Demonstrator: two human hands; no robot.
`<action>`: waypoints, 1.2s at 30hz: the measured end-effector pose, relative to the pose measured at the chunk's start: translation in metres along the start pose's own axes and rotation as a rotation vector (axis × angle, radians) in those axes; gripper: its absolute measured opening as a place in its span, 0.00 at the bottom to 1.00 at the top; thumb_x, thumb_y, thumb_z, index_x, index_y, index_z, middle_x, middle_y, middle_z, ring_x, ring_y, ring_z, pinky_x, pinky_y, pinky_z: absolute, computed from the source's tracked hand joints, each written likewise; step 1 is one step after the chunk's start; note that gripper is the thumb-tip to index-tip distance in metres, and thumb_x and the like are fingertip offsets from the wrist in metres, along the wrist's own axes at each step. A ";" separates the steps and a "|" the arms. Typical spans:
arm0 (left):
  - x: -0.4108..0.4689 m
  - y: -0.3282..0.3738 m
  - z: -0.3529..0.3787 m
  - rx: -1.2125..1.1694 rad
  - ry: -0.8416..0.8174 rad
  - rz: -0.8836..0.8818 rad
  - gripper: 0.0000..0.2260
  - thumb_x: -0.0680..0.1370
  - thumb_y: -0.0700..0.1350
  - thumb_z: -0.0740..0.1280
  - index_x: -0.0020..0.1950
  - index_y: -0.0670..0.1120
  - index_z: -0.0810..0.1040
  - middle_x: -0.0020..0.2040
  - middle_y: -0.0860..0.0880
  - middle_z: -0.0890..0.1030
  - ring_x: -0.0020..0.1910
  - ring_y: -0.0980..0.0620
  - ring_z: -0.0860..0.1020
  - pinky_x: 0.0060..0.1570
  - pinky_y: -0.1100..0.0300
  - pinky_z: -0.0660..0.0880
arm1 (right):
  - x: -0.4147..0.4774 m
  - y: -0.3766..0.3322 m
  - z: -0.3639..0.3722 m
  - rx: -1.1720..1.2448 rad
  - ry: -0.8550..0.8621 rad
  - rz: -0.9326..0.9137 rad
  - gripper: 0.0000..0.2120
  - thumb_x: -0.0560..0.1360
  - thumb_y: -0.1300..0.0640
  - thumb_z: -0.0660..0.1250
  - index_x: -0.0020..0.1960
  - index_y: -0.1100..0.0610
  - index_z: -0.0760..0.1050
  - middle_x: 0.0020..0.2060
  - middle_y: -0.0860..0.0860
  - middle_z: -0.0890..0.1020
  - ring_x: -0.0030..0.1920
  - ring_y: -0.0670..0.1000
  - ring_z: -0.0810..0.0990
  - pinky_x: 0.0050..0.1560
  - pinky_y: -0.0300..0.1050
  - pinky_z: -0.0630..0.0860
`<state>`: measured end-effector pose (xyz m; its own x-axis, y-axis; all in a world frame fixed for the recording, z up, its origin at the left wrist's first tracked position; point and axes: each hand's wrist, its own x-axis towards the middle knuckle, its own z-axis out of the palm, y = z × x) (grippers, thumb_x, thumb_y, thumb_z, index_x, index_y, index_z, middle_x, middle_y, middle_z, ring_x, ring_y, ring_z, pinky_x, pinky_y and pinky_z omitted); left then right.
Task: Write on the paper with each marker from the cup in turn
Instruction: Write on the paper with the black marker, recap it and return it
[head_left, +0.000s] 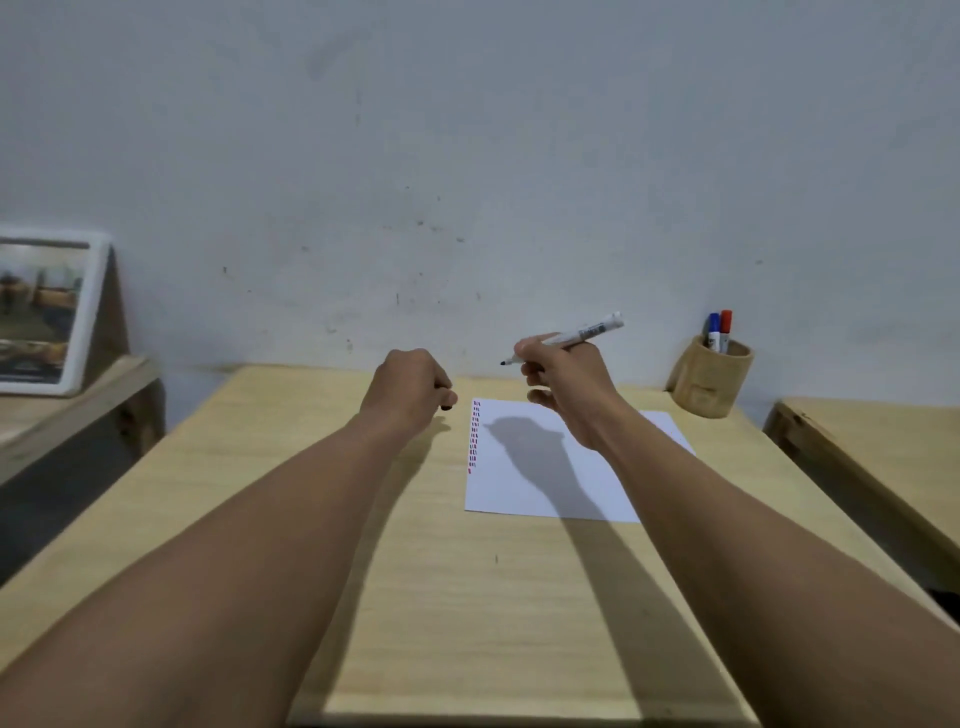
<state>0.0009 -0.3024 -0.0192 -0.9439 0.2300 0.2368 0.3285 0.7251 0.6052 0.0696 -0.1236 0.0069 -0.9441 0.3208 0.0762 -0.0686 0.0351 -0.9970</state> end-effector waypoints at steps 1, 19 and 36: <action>-0.002 -0.004 0.007 0.005 -0.010 0.006 0.06 0.72 0.37 0.72 0.39 0.46 0.87 0.39 0.47 0.85 0.39 0.49 0.82 0.40 0.62 0.78 | 0.000 0.007 0.003 -0.040 0.020 0.007 0.03 0.77 0.59 0.69 0.48 0.59 0.81 0.35 0.51 0.78 0.34 0.48 0.75 0.37 0.43 0.74; -0.046 -0.024 0.044 0.137 0.088 -0.053 0.18 0.82 0.50 0.61 0.69 0.46 0.76 0.59 0.48 0.83 0.61 0.41 0.78 0.54 0.52 0.73 | -0.032 0.080 0.031 -0.372 0.117 0.024 0.10 0.70 0.52 0.69 0.39 0.58 0.76 0.32 0.50 0.82 0.33 0.50 0.78 0.36 0.44 0.72; -0.057 -0.045 0.060 0.315 -0.063 0.095 0.18 0.83 0.47 0.52 0.67 0.45 0.75 0.59 0.46 0.78 0.65 0.44 0.71 0.65 0.46 0.65 | -0.035 0.085 0.033 -0.583 0.091 -0.069 0.11 0.75 0.54 0.69 0.36 0.57 0.76 0.30 0.46 0.80 0.33 0.46 0.78 0.31 0.41 0.72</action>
<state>0.0377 -0.3094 -0.1057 -0.9131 0.3388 0.2270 0.3980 0.8614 0.3156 0.0863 -0.1634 -0.0814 -0.9104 0.3787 0.1668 0.0846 0.5648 -0.8209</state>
